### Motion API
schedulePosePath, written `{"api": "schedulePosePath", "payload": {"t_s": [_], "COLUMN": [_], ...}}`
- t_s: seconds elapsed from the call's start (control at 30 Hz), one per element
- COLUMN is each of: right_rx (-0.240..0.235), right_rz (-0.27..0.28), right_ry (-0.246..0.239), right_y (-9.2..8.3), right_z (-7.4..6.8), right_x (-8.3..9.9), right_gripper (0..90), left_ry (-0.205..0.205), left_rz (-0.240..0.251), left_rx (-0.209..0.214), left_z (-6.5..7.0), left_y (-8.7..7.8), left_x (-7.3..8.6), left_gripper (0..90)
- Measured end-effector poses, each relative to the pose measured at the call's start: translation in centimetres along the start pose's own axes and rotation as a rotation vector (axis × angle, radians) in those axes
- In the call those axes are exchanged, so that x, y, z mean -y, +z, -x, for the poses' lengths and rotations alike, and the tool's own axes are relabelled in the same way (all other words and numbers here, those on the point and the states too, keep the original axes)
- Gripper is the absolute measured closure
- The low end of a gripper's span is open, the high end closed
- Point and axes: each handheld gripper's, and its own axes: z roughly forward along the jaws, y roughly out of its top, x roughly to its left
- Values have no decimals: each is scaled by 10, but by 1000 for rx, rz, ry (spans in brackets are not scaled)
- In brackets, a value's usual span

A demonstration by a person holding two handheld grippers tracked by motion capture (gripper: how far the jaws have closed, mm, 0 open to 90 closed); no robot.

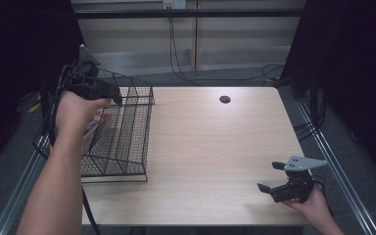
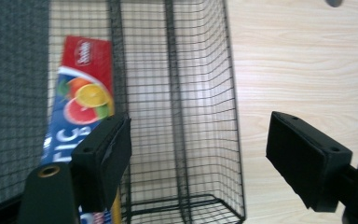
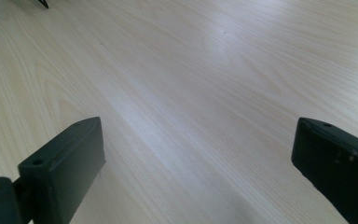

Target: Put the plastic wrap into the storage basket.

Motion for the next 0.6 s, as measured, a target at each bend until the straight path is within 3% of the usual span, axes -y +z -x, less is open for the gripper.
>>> {"api": "schedulePosePath", "payload": {"t_s": [0.1,0.37,0.6], "right_rx": [0,-2,-1], "right_rz": [-1,-3,-4], "right_ry": [-1,-2,1], "right_y": [0,0,0], "right_z": [0,0,-1], "right_x": [0,0,0], "right_gripper": [24,24,24], "left_ry": [28,26,21], "left_rz": [-3,5,30], "left_rx": [6,19,23], "left_z": [7,17,23], "left_y": [4,5,-8], "left_x": [-1,-3,-6], "left_gripper": [202,165,156]}}
